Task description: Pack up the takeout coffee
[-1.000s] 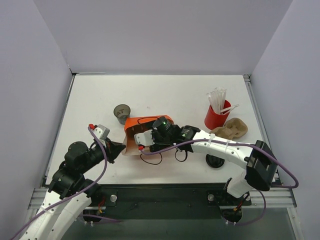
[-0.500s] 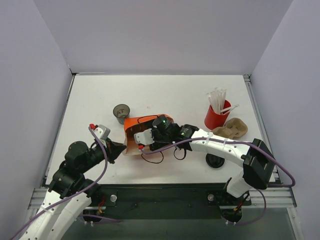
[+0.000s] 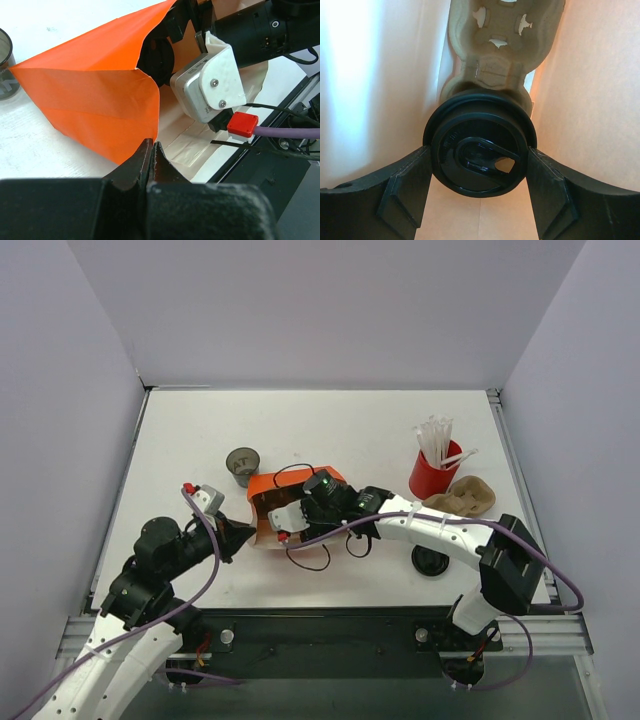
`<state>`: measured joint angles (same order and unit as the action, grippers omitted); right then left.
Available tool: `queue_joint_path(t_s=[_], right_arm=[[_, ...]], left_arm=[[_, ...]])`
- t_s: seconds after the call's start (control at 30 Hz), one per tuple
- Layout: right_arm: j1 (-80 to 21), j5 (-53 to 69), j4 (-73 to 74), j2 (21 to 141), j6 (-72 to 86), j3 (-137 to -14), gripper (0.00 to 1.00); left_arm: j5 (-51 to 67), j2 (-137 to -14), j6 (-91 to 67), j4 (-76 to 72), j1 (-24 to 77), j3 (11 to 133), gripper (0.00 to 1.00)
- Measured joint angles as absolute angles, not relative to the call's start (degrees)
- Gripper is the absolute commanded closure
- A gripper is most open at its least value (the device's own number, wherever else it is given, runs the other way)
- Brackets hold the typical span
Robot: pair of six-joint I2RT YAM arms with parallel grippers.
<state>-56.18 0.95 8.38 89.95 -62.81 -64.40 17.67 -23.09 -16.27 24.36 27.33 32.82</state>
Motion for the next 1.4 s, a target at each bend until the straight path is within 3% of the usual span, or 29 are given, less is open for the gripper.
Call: queue_joint_path(t_s=[0.83,1.23,1.4], right_arm=[[-53.63,2.0,1.32,93.91,-63.88,-64.16,0.5],[-53.56,1.96,0.03,95.59,-63.26,-64.55,0.4],[-53.54,1.61,-0.91,96.55,-63.2,-64.9,0.29]], left_arm=[[17.8,-22.7,-16.34,24.27,27.33,32.27,1.0],[16.97,-23.31,-17.89,24.14,27.33,32.27,1.0],[16.97,-23.88,-17.85,23.64,27.33,32.27,1.0]])
